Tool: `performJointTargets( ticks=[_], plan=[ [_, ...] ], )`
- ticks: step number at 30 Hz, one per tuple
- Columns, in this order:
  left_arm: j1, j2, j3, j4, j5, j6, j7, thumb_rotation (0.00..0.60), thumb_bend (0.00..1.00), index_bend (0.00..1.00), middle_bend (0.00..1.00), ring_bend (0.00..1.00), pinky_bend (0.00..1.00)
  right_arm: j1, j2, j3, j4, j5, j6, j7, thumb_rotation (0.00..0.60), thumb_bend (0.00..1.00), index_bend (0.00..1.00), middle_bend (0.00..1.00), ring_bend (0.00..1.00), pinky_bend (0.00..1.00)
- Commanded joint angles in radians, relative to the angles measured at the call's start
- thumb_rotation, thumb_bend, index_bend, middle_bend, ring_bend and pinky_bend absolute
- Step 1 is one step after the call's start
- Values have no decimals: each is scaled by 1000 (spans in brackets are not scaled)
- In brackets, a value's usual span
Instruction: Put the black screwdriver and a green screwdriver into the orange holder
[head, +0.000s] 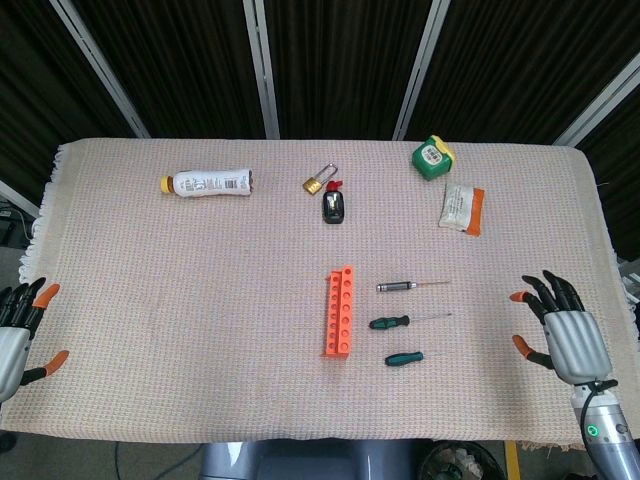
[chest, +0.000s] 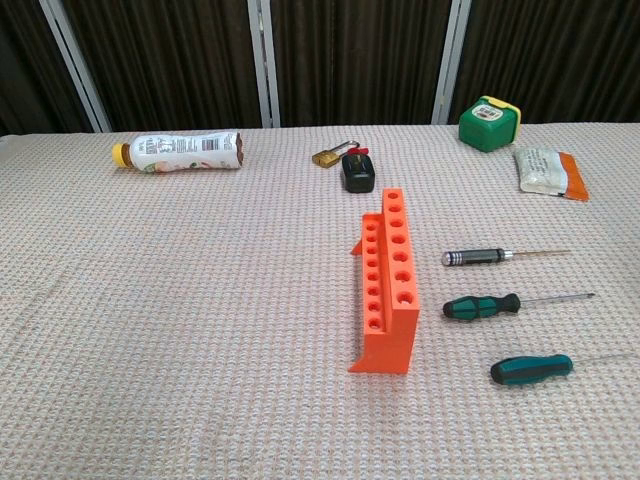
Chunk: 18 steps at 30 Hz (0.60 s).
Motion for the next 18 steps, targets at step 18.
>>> performJointTargets(
  ticks=[18],
  plan=[
    [-16,14,-5,-29,-9,-18,40,600,191,92,0,0,0,416,-217,152,148,306,-482,-146,600,359,387,105,0,55]
  ],
)
